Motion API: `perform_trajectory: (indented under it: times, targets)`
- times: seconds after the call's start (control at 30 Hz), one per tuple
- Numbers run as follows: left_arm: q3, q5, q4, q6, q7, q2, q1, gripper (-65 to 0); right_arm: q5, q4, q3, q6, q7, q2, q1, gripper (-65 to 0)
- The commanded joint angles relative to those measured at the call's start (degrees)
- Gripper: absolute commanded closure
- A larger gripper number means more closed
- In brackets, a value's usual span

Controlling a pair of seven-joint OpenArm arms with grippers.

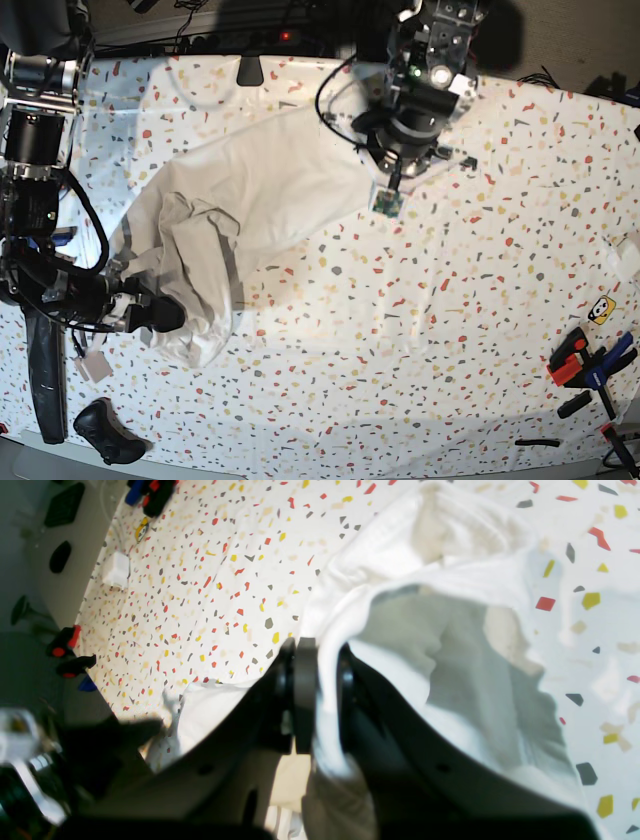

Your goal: Fold the T-shirt properly

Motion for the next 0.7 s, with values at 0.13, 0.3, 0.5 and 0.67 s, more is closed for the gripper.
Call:
perform_trajectory:
  times: [0.13, 0.3, 0.5, 0.67]
  targets:
    - [0.11, -1.36, 0.70, 0.20, -6.03, -1.55, 3.87, 0.0, 1.77, 1.05, 0.44, 0.28, 1.16, 0.94, 1.60, 0.0]
    - [0.11, -5.75, -6.19, -1.36, -11.37, -1.46, 3.82, 0.0, 2.19, 1.05, 0.33, 0.28, 1.16, 0.92, 1.60, 0.0]
    - [0.11, -7.56, -18.75, -1.27, -14.45, -1.29, -0.52, 0.0, 3.96, 1.05, -0.63, 0.28, 1.16, 0.94, 1.60, 0.0]
    - [0.11, -11.30, -19.65, -1.29, -12.74, -1.33, -3.06, 0.0, 5.38, 1.07, -9.77, 0.28, 1.16, 0.83, 1.66, 0.0]
